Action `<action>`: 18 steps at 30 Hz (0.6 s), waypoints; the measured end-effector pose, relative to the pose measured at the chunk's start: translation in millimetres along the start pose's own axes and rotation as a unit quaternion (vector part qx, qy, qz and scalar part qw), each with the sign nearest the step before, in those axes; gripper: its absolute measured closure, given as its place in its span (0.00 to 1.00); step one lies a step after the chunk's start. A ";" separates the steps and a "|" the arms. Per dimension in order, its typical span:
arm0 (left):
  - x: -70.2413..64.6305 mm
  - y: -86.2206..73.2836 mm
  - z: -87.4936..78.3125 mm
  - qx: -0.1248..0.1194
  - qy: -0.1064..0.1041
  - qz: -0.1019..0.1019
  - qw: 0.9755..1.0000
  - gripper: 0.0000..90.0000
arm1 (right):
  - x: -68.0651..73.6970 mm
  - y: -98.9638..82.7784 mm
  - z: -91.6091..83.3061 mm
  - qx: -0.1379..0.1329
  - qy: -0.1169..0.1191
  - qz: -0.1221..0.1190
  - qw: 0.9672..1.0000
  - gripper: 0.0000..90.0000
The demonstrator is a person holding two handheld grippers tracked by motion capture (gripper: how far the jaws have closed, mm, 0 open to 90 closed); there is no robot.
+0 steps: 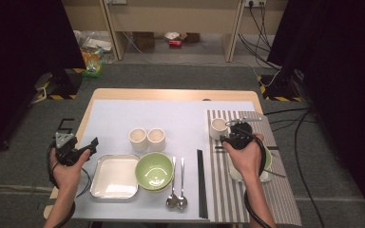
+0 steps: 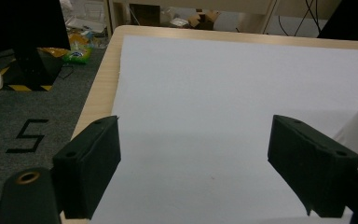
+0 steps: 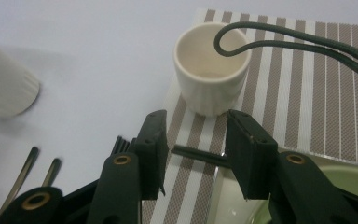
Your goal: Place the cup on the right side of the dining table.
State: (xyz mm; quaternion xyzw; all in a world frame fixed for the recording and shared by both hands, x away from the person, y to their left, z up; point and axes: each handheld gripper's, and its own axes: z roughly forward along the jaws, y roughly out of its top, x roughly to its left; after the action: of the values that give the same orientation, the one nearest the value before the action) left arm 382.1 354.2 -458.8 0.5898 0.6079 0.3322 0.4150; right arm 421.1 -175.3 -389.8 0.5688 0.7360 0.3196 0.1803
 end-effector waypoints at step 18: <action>10.7 -4.0 0.8 0.005 0.012 -0.014 1.000 0.18 | 10.1 -33.6 -17.1 -0.017 0.004 -0.007 1.000 0.64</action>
State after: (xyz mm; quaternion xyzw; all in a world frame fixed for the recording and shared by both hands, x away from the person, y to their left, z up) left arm 381.5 364.5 -464.0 0.5794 0.6223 0.3305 0.4097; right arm 383.1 -175.2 -399.0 0.5595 0.7352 0.3328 0.1891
